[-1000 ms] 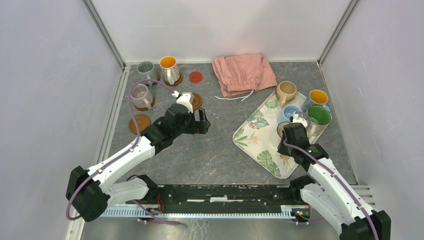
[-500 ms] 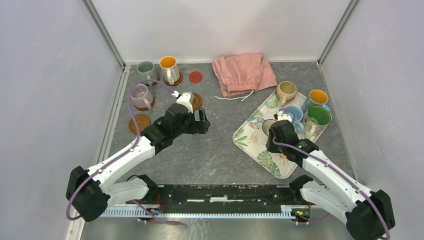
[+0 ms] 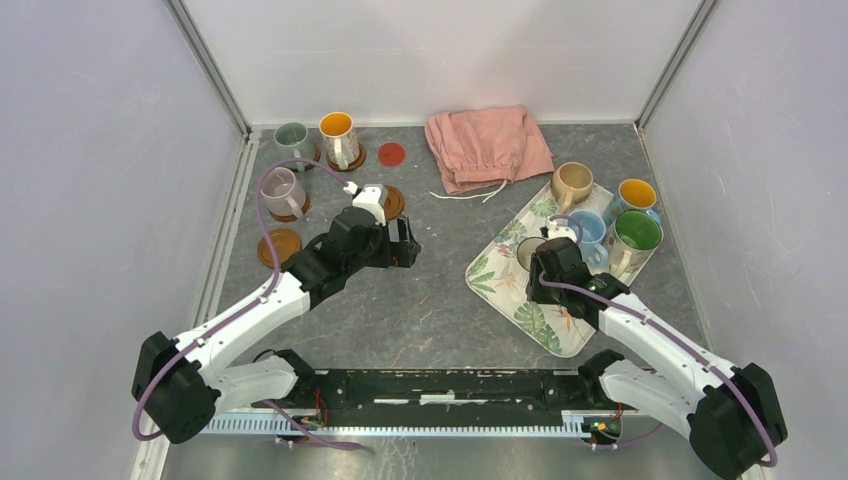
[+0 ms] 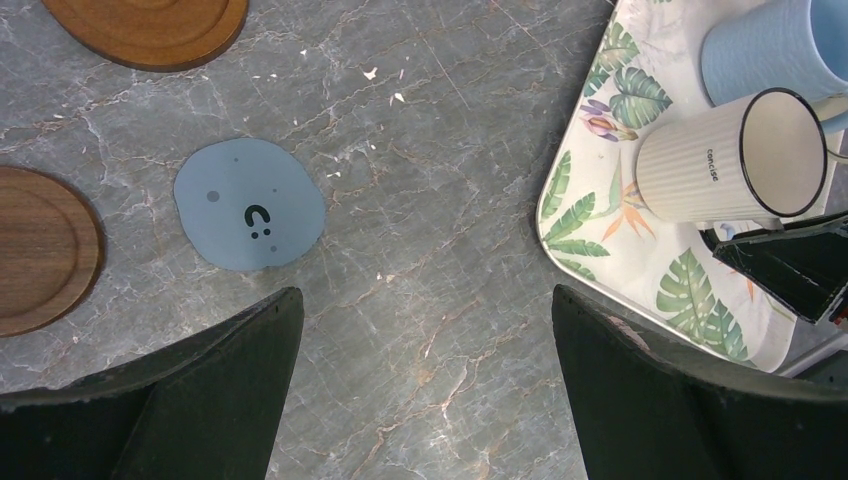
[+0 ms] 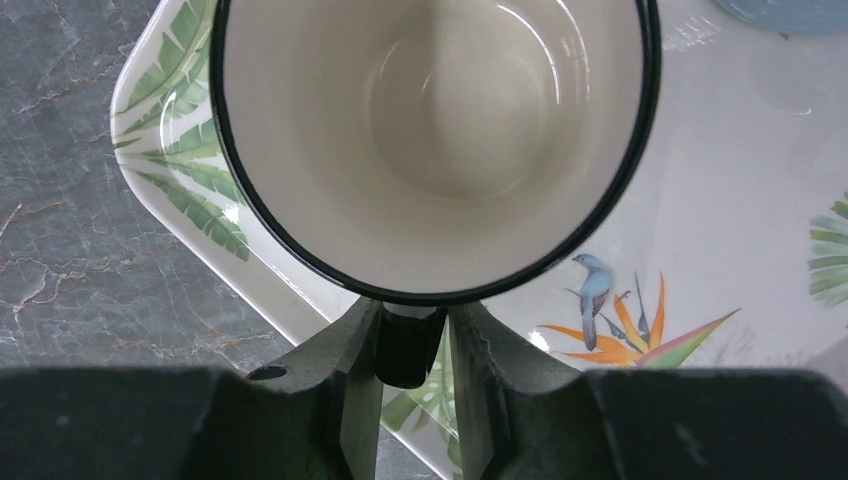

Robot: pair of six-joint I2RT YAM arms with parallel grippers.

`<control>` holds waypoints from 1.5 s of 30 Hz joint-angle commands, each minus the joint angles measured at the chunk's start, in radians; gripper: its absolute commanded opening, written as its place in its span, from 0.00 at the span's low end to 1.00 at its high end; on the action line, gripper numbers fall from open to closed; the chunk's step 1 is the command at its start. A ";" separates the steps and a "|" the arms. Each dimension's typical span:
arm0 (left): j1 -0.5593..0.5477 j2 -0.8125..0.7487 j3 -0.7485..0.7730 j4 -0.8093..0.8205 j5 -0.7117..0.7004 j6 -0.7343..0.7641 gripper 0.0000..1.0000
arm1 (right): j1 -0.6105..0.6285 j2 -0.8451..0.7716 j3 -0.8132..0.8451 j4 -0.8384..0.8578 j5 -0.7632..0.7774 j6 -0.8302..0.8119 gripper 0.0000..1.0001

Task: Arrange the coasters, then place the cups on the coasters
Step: Pick up the cup from the tray, then place the cup on the coaster.

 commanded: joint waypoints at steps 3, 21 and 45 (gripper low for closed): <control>0.005 -0.006 0.010 0.042 -0.007 0.023 1.00 | 0.003 0.018 0.005 0.001 0.012 0.001 0.37; 0.017 -0.030 0.009 0.041 -0.018 0.024 1.00 | 0.033 0.054 0.053 0.038 0.117 -0.078 0.11; 0.021 -0.283 -0.033 -0.019 -0.178 0.042 1.00 | 0.193 0.399 0.635 0.103 0.136 -0.276 0.00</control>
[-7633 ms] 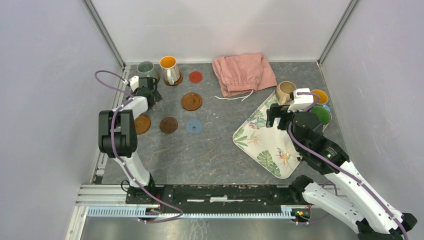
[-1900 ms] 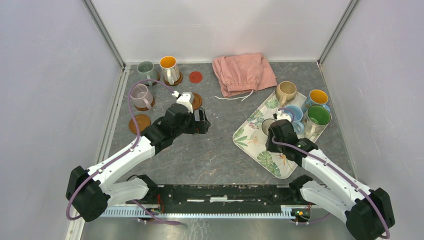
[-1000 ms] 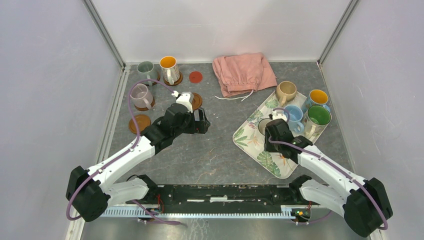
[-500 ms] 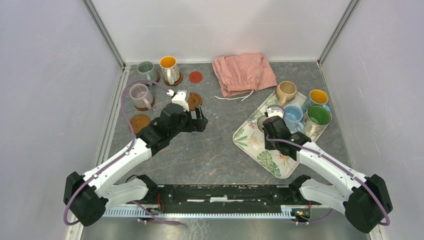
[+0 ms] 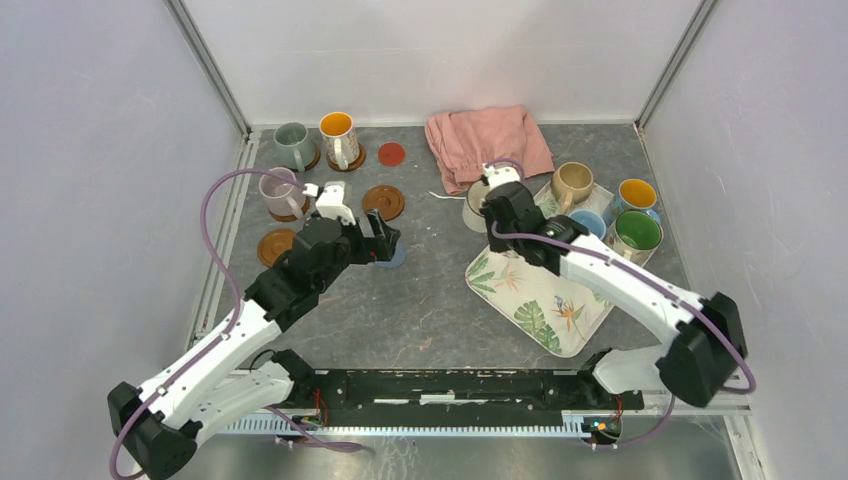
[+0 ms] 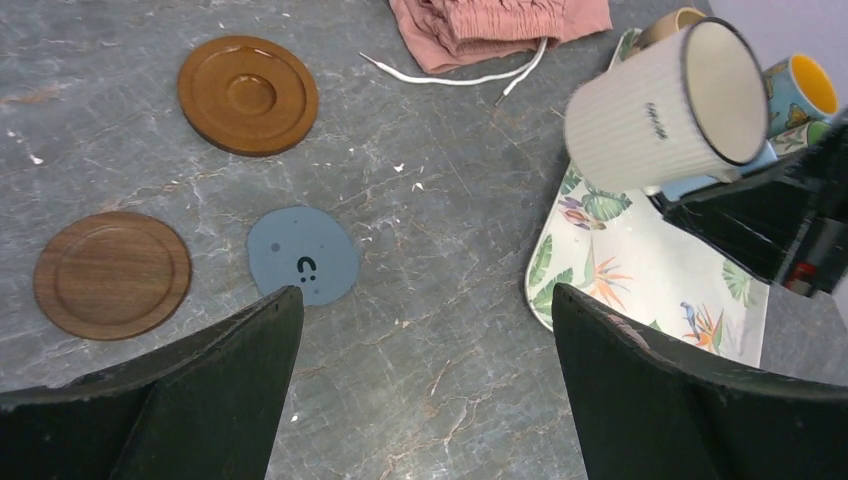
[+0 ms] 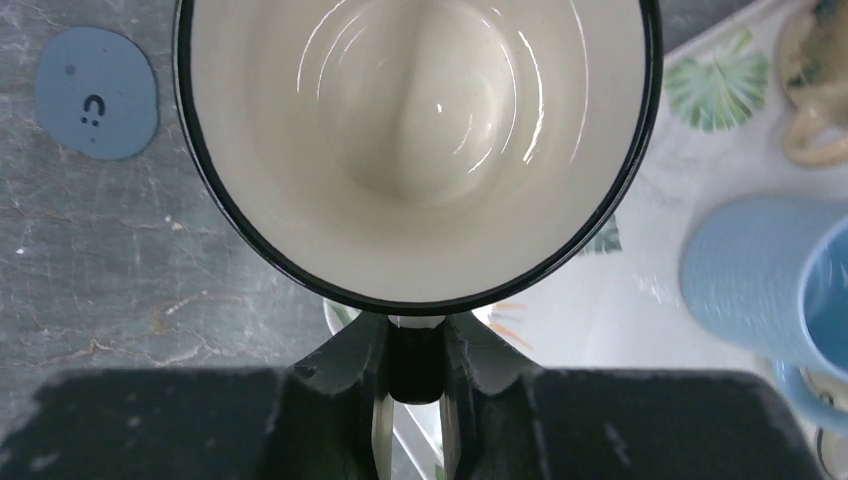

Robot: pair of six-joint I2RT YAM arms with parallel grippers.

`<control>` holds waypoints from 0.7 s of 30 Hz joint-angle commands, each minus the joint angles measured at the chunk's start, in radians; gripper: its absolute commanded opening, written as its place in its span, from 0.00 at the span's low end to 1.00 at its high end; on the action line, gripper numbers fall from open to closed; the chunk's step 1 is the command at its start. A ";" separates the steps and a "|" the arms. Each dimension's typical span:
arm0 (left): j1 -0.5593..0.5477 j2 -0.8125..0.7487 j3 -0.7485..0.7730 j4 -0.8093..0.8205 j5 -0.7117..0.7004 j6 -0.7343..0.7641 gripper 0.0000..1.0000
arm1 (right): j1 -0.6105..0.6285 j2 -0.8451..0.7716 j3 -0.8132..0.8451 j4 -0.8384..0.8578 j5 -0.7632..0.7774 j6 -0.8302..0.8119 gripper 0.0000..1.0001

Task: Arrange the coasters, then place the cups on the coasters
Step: Place the cup on the coaster.

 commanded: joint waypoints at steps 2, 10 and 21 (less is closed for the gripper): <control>0.006 -0.098 -0.012 -0.046 -0.075 0.048 1.00 | 0.033 0.131 0.205 0.130 0.012 -0.099 0.00; 0.006 -0.207 -0.030 -0.135 -0.072 0.067 1.00 | 0.050 0.342 0.413 0.159 -0.007 -0.160 0.00; 0.006 -0.324 -0.043 -0.234 -0.104 0.091 1.00 | 0.061 0.688 0.842 0.141 -0.009 -0.281 0.00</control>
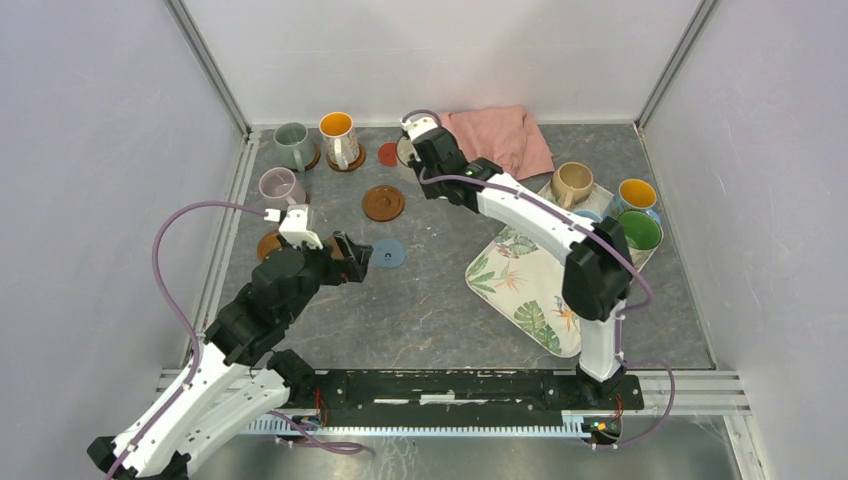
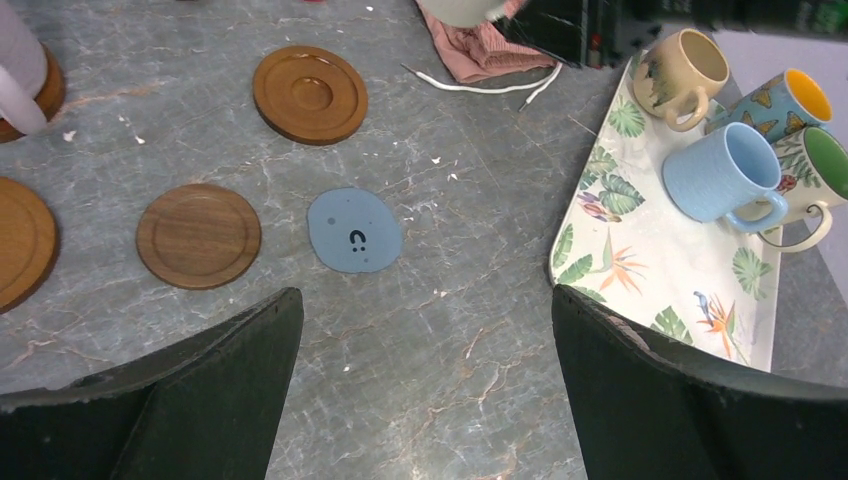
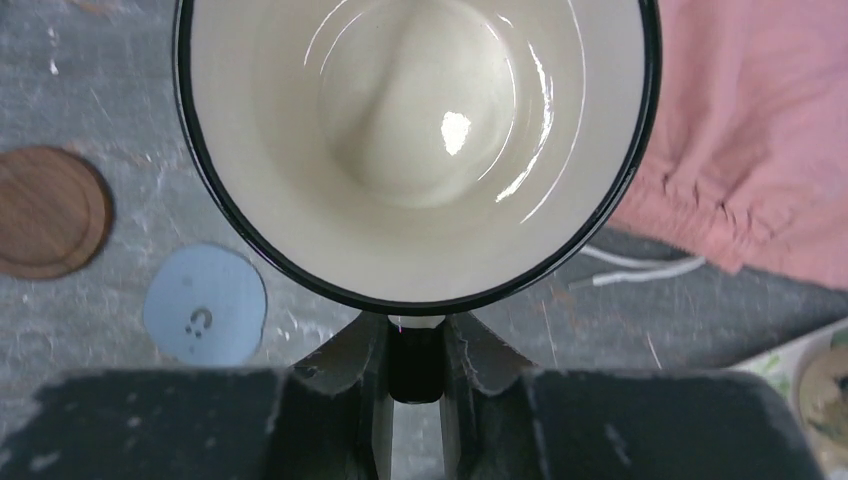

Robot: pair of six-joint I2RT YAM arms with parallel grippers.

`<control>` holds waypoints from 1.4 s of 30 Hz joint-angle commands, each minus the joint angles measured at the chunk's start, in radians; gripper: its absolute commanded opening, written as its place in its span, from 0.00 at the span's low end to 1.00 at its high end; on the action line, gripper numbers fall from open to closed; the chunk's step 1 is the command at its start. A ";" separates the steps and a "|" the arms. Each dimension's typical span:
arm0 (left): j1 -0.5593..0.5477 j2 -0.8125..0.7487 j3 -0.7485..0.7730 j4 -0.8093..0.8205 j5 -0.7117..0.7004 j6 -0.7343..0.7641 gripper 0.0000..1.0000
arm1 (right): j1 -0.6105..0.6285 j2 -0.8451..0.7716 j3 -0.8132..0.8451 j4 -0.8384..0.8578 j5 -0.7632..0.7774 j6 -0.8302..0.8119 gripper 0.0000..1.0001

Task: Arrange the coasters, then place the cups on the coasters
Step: Place the cup on the coaster.

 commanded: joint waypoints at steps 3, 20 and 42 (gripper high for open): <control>0.006 -0.041 -0.003 -0.042 -0.043 0.081 1.00 | 0.006 0.133 0.235 0.139 -0.007 -0.106 0.00; 0.006 -0.080 -0.023 -0.052 -0.098 0.081 1.00 | -0.011 0.504 0.492 0.544 0.004 -0.229 0.00; 0.006 -0.059 -0.026 -0.051 -0.160 0.075 1.00 | -0.116 0.659 0.520 0.797 -0.148 -0.070 0.00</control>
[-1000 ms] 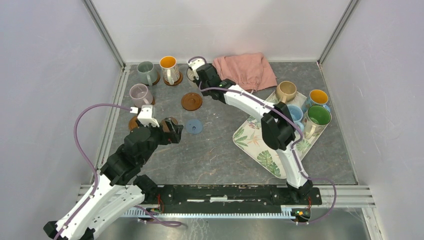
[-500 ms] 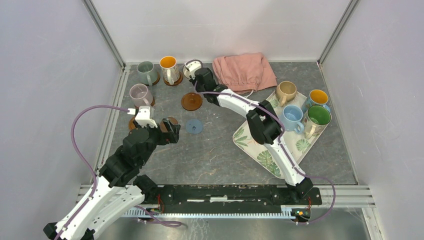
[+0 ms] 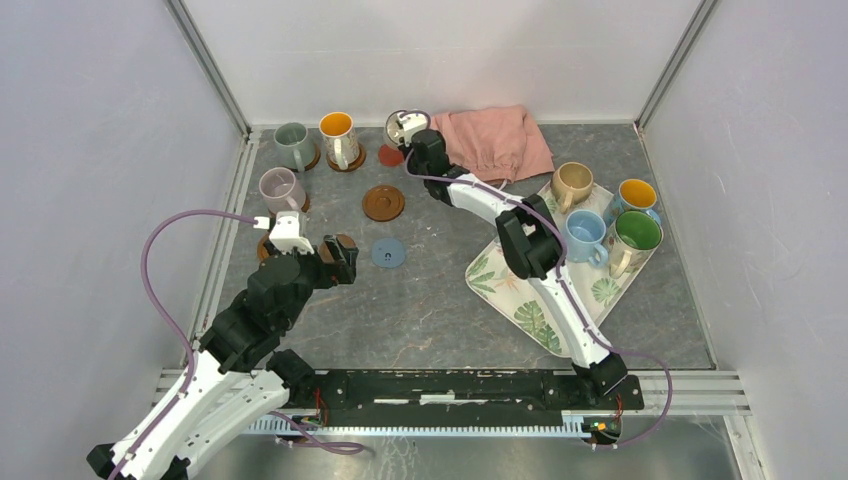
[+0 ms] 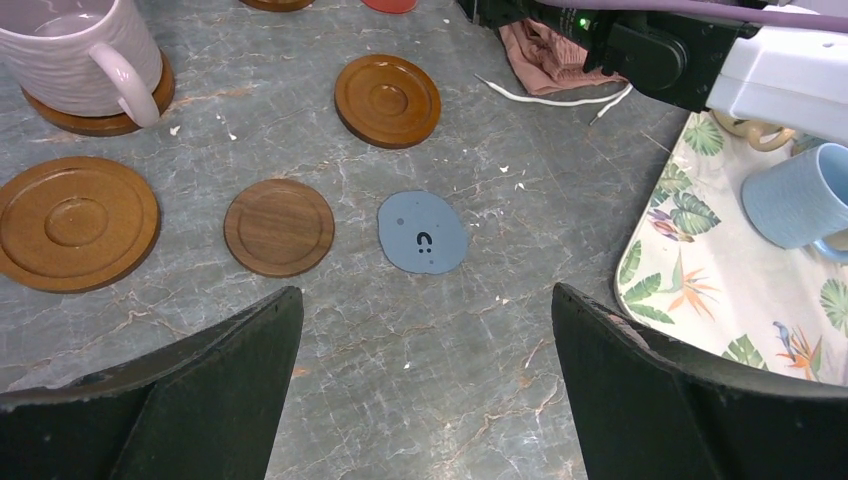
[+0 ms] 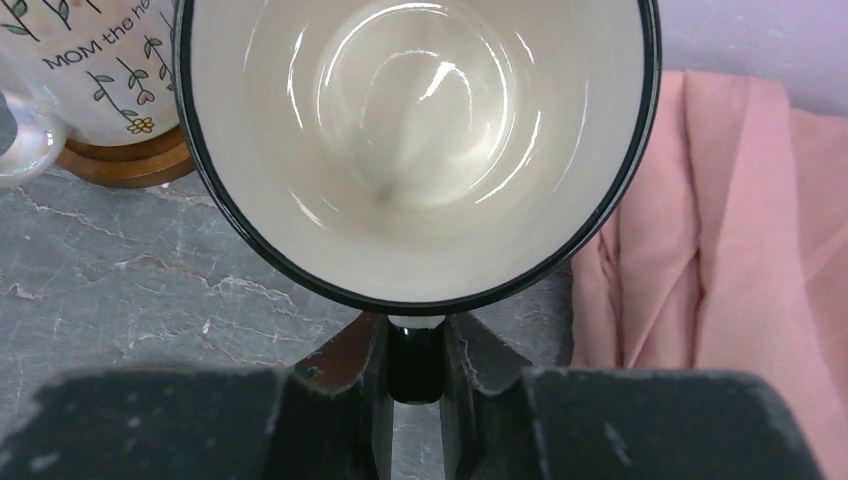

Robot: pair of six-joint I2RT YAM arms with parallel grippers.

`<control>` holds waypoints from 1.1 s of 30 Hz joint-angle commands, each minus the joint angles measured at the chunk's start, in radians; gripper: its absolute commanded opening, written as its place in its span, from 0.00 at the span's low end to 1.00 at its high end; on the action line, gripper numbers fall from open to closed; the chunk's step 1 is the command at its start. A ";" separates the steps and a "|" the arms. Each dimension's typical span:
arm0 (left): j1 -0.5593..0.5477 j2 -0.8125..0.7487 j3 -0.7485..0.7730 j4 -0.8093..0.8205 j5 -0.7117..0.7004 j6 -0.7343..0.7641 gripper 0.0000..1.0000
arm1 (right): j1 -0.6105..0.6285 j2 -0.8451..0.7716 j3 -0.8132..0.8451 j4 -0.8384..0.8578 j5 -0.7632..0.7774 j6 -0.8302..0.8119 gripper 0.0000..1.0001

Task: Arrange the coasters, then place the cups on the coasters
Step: Place the cup on the coaster.

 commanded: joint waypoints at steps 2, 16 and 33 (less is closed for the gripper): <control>0.006 0.010 -0.009 0.017 -0.038 0.032 1.00 | 0.009 -0.001 0.105 0.187 -0.068 0.054 0.00; 0.006 0.012 -0.009 0.012 -0.055 0.030 1.00 | 0.010 0.041 0.104 0.194 -0.076 0.081 0.01; 0.006 0.009 -0.012 0.013 -0.065 0.031 1.00 | 0.009 0.048 0.092 0.191 -0.053 0.070 0.12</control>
